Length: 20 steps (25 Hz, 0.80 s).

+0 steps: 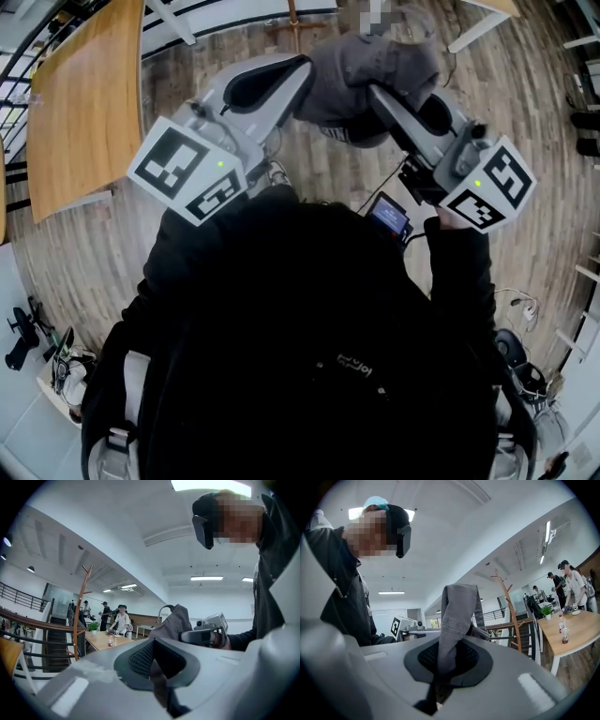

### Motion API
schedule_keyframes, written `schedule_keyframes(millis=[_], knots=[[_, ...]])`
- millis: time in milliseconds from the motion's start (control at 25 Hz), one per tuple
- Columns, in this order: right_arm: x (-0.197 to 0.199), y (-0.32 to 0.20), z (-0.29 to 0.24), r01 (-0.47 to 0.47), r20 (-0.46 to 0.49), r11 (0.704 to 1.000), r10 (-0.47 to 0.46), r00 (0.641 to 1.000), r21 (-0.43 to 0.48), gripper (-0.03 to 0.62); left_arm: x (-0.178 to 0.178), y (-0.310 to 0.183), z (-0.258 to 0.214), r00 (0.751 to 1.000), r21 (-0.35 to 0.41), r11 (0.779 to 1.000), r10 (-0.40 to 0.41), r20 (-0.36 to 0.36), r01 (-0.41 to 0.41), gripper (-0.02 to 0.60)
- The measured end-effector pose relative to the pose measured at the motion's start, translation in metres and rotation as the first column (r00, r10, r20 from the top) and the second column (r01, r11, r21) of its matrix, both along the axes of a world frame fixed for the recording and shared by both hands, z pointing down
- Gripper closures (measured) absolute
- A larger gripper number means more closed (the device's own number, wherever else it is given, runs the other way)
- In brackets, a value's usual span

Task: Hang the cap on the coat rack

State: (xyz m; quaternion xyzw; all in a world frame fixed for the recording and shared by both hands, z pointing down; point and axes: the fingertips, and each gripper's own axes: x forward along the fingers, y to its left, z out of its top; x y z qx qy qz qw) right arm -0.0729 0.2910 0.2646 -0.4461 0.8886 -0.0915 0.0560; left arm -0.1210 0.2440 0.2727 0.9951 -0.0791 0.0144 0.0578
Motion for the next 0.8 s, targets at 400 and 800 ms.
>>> schedule_keyframes(millis=[400,800], knots=[[-0.055,-0.093,-0.011,0.020,-0.040,0.999,-0.021,0.999,-0.036,0.563,-0.060,-0.096,-0.001,1.000,-0.051,0.998,-0.026,-0.004,0.026,0.578],[-0.094,-0.178,-0.011,0.054,-0.048,0.997,-0.057,0.997,-0.053,0.563,-0.096,-0.173,0.018,0.999,-0.094,0.995,-0.040,-0.004,0.039,0.578]])
